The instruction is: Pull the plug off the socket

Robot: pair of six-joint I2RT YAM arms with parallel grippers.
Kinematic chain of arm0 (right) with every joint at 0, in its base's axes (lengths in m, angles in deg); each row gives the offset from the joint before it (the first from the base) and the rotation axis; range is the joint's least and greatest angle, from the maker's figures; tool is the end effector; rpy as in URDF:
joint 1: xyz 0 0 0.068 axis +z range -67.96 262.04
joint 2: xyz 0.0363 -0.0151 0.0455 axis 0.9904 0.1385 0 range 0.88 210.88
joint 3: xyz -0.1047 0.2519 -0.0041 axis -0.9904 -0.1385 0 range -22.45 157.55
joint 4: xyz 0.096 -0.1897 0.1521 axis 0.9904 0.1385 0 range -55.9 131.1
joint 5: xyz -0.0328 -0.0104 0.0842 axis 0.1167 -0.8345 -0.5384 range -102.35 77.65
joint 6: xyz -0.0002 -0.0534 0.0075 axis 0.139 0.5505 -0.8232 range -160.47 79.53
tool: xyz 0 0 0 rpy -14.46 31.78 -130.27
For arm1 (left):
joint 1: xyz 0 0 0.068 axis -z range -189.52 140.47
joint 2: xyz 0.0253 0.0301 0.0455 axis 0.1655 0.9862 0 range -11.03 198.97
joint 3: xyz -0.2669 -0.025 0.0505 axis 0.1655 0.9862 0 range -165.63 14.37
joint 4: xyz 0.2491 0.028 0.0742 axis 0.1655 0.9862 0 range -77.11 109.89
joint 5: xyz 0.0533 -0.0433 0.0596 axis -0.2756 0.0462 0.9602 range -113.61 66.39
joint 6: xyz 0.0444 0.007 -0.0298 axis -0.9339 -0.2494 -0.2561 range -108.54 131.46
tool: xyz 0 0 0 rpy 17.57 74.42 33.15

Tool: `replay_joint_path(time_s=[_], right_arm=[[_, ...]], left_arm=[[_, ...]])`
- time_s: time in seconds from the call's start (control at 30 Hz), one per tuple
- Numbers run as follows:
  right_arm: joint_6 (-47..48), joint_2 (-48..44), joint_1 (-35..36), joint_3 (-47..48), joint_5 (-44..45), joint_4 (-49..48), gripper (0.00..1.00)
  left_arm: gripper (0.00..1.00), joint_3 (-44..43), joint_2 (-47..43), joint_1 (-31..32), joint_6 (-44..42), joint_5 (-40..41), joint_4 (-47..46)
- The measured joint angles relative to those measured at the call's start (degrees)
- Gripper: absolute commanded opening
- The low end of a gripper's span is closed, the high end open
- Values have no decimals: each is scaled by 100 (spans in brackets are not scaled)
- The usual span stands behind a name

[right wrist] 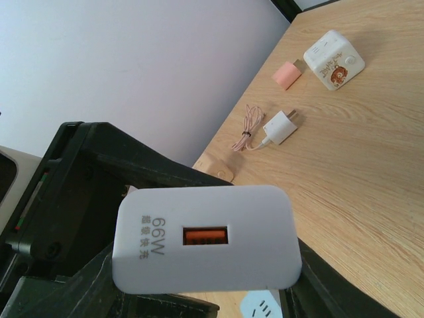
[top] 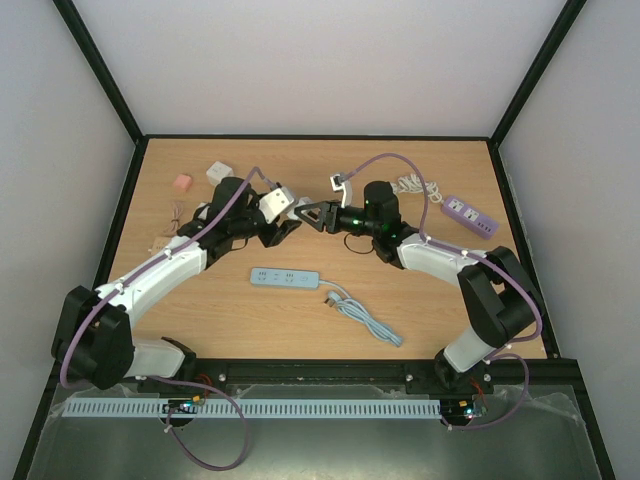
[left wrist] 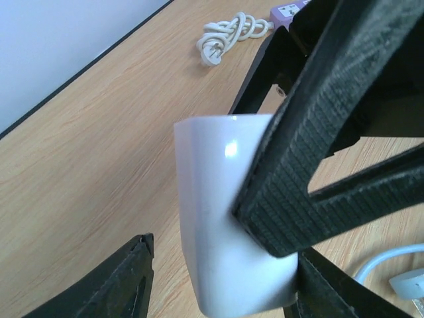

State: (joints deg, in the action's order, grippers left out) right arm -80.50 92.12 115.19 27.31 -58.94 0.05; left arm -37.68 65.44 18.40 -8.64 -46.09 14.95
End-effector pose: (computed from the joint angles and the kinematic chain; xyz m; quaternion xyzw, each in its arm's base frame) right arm 0.2761 0.2111 0.2474 -0.2190 0.7047 0.5998 0.3094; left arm 0.2602 -0.1533 0.2759 0.4331 0.7201 -0.2006 0.5037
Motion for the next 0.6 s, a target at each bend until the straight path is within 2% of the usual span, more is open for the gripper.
replay_joint_path(time_s=[0.07,0.13,0.23,0.33,0.43,0.5,0.6], right_arm=[[-11,11,9,-15,-2,-17,16],[-15,31,31,-24,-4,-20,16],[-37,79,63,-26,-4,-46,16],[-59,109,63,-26,-4,-90,19],[-219,116,59,-26,101,-74,43],[-216,116,61,-26,107,-52,63],[-24,114,15,0,79,28,78]], left_arm=[[57,-7,15,7,26,-4,-11],[55,-7,28,9,48,-22,-24],[47,-9,37,9,92,-79,-50],[30,-24,61,11,131,-125,-46],[18,-50,90,33,-24,-37,-55],[16,-52,90,33,-52,-11,-37],[15,-48,85,-66,-50,-157,42]])
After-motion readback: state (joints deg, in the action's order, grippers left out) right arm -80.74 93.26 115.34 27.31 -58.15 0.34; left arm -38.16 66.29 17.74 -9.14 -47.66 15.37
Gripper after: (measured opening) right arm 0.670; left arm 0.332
